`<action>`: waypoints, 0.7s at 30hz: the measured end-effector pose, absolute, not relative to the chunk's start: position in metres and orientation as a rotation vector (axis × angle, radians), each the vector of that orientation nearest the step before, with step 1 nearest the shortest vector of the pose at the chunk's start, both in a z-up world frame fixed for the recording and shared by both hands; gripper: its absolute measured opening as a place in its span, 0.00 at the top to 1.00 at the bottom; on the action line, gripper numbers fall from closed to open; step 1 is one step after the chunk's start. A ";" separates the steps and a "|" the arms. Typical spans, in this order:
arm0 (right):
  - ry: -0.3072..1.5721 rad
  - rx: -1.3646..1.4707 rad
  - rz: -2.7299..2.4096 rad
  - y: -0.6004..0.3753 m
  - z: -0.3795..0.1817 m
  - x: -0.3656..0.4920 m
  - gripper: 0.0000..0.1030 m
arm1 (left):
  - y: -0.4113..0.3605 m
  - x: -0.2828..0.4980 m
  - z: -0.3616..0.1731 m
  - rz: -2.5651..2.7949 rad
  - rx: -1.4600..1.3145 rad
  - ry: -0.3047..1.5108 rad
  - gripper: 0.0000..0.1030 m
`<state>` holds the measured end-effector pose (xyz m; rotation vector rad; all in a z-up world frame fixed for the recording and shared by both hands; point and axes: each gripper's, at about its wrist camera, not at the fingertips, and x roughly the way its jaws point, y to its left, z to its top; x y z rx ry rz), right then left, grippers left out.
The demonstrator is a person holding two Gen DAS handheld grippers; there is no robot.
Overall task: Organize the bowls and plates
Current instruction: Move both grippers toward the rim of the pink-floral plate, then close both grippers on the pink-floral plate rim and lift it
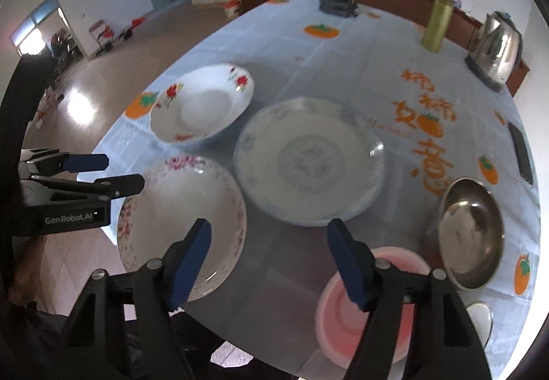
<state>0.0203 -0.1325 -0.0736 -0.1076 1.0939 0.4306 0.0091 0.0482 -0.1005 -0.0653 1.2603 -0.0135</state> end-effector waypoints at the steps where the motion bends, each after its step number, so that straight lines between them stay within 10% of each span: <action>1: 1.106 -0.112 0.437 -0.129 -0.078 0.020 0.32 | 0.051 0.008 -0.104 -0.008 -0.064 1.270 0.33; 13: 1.235 -0.161 0.471 -0.098 -0.117 0.024 0.45 | 0.080 0.001 -0.143 -0.004 -0.143 1.379 0.34; 21: 1.296 -0.208 0.461 -0.088 -0.135 0.025 0.65 | 0.085 0.002 -0.158 -0.025 -0.165 1.432 0.58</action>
